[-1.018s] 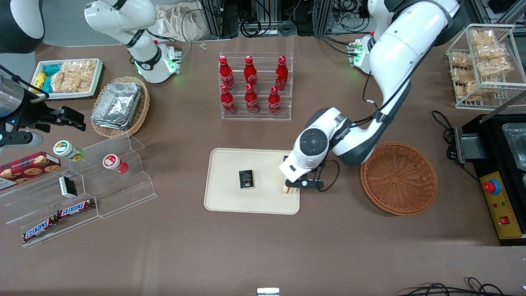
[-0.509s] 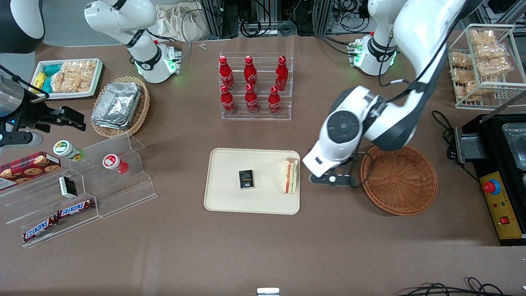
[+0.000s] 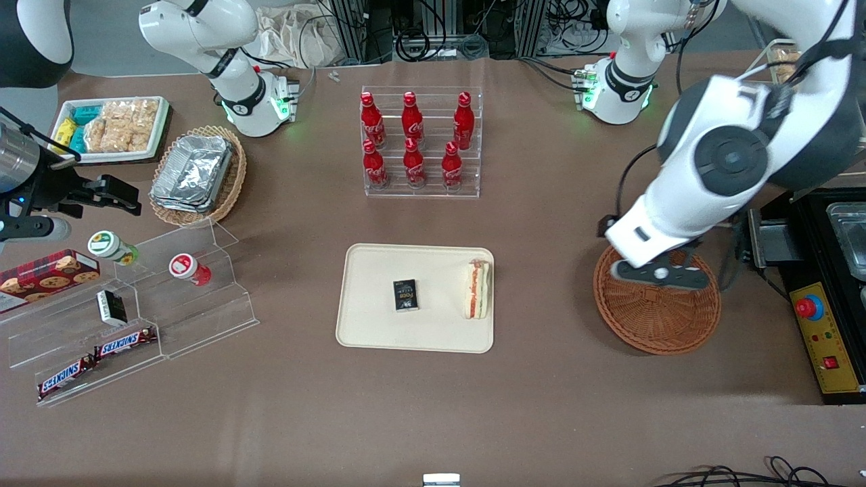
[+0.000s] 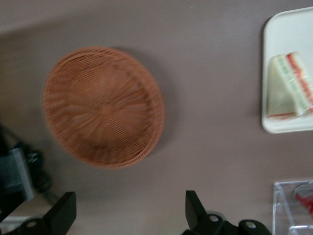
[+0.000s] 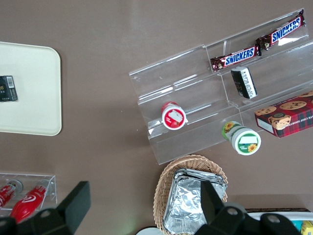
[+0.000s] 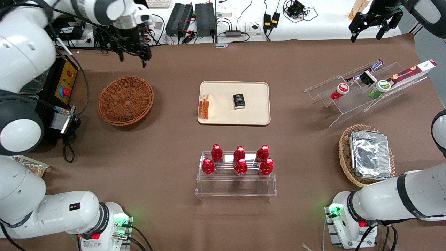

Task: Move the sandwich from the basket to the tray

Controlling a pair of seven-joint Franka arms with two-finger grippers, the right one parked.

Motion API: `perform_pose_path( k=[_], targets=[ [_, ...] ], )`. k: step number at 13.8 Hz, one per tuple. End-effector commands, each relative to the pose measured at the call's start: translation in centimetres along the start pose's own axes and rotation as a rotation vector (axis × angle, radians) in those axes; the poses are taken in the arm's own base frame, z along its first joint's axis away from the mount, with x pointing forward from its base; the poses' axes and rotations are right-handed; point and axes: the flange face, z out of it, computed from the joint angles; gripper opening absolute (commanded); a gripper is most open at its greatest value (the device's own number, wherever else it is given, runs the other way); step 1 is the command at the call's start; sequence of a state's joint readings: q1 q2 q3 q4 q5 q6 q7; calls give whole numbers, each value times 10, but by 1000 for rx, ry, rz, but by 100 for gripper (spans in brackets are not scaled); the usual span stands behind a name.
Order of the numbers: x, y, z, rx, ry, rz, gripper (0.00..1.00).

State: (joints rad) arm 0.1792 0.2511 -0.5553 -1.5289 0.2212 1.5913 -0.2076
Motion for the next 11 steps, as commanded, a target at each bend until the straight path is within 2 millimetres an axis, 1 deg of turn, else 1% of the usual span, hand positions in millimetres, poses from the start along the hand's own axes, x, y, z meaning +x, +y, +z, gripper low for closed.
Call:
perform_pose_path(
  k=[1, 4, 6, 8, 10, 11],
  targets=[
    [-22, -34, -20, 7, -19, -35, 100],
    [-26, -50, -18, 31, -38, -70, 100],
    [-25, -77, -17, 8, -40, -114, 100],
    [-26, -90, -16, 0, -42, -127, 100],
    [-27, -108, -14, -4, -43, -157, 100],
    [-28, -125, -12, -15, -44, -188, 100]
  ],
)
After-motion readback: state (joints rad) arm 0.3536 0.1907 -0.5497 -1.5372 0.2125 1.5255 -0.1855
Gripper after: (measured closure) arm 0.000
